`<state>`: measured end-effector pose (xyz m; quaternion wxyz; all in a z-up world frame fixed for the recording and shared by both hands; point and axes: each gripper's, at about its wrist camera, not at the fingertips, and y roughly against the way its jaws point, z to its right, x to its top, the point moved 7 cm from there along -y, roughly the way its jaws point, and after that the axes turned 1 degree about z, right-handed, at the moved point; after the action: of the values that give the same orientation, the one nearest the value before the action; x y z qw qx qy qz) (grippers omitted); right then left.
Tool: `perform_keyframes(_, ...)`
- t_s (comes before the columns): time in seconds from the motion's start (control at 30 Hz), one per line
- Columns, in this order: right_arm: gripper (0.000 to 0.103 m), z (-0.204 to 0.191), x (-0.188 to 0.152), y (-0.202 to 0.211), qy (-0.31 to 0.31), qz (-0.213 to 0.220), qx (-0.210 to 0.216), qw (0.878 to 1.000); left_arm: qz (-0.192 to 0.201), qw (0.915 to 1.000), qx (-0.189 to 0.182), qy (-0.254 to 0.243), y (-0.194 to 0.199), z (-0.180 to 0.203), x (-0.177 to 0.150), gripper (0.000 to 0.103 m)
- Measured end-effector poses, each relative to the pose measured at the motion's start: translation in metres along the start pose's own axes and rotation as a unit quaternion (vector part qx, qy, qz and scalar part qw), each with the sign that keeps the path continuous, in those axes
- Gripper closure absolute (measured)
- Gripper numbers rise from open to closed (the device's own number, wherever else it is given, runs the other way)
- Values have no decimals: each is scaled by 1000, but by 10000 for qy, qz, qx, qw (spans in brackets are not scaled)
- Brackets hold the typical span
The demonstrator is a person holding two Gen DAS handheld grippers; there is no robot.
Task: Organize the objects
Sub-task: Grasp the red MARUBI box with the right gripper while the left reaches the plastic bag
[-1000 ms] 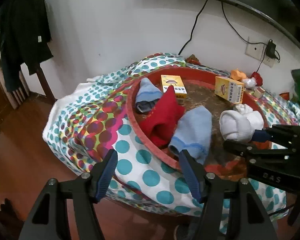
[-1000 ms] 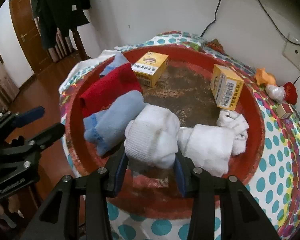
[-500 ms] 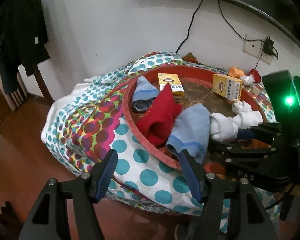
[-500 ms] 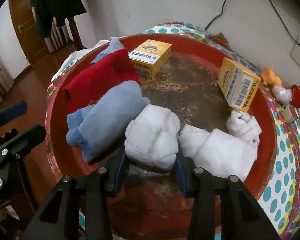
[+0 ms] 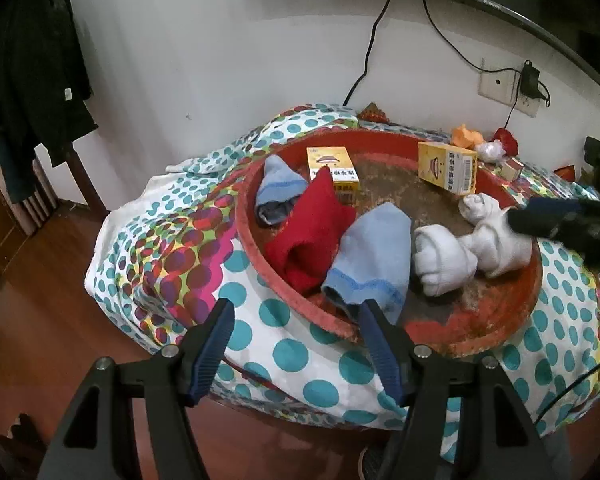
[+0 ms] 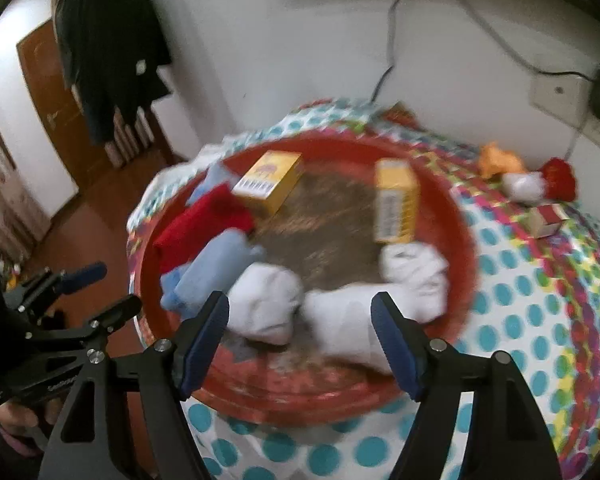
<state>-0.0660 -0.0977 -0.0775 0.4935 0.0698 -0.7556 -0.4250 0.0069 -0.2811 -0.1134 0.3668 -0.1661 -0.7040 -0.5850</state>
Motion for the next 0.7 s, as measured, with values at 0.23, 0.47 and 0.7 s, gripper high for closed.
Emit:
perform_keyframes(0.23,30,109,14,18,-735,326,-1241,9890,-70,9999,-114,56,1,1,1,37)
perform_keyframes(0.47,29,222,17,-20,-1368,-34,-2189,9661,-22,9997,-127,-193,7,17,3,36)
perform_keyframes(0.7,29,267,34,-62,-1691,-101,-2619,9501,200,9974,-302,-615,20,46,21,36)
